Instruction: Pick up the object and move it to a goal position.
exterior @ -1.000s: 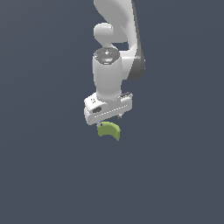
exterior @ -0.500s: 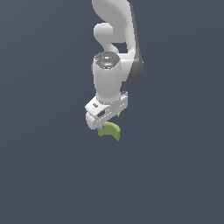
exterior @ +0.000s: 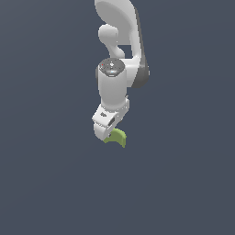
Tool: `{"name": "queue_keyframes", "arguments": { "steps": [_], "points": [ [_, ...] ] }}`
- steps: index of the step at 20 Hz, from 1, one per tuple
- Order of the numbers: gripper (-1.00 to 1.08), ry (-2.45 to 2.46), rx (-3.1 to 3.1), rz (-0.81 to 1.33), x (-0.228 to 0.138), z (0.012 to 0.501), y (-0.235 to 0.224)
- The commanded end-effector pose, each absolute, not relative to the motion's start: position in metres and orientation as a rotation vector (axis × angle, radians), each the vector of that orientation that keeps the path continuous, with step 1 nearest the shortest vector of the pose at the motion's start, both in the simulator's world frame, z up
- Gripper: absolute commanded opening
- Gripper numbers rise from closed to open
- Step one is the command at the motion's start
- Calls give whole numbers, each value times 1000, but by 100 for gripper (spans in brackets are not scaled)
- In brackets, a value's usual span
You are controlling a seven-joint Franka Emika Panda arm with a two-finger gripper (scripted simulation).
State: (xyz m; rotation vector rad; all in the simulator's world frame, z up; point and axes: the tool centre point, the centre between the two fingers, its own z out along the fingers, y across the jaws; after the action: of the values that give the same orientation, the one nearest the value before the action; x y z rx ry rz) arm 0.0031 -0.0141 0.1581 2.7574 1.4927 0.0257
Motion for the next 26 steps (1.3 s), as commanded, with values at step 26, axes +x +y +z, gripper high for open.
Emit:
{"name": "queue_keyframes", "arguments": {
  "steps": [26],
  "points": [
    [100,1917,2489,0,-2,136,-16]
  ]
}}
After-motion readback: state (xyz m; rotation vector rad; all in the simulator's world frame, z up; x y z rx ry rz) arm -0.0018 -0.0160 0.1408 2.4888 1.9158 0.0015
